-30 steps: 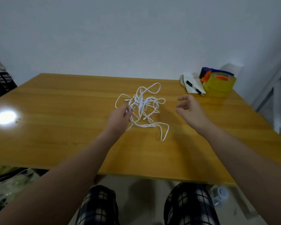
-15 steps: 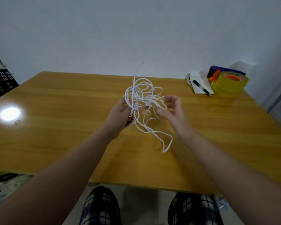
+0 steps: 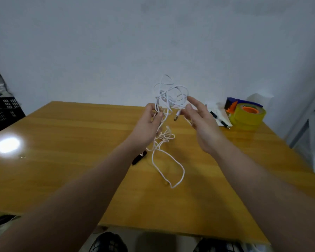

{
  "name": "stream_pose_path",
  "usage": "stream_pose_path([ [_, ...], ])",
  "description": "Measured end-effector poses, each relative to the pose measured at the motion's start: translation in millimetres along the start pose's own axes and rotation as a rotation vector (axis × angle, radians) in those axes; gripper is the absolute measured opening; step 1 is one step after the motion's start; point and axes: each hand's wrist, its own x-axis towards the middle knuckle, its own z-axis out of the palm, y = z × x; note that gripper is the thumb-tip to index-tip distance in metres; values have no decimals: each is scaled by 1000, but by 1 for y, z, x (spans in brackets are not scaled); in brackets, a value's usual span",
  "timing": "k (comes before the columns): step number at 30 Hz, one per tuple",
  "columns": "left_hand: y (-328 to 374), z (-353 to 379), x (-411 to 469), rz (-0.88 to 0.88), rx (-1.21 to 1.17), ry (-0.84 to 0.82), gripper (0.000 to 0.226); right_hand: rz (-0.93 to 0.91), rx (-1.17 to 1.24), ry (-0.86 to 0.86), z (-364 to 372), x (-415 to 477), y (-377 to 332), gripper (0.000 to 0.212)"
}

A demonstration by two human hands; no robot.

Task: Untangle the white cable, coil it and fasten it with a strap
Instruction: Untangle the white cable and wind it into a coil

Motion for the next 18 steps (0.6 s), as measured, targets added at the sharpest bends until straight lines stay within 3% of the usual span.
stream_pose_path([
  [5,40,20,19,87,-32,-9,6,-116,22,90,-18,12,-35,51],
  [8,37,32,13,51,-72,-45,8,-153,31,120,-27,10,-39,51],
  [11,4,44,-11,-84,-120,-51,9,-144,-108,108,-33,2,-21,34],
  [14,-35,44,-34,-182,-12,-129,14,-91,-316,98,-33,-9,10,13],
  [16,-48,36,-43,-128,156,-179,21,-64,-409,79,-32,-17,26,9],
  [18,-49,26,-45,-56,251,-20,30,-52,-464,74,-32,-21,34,2],
])
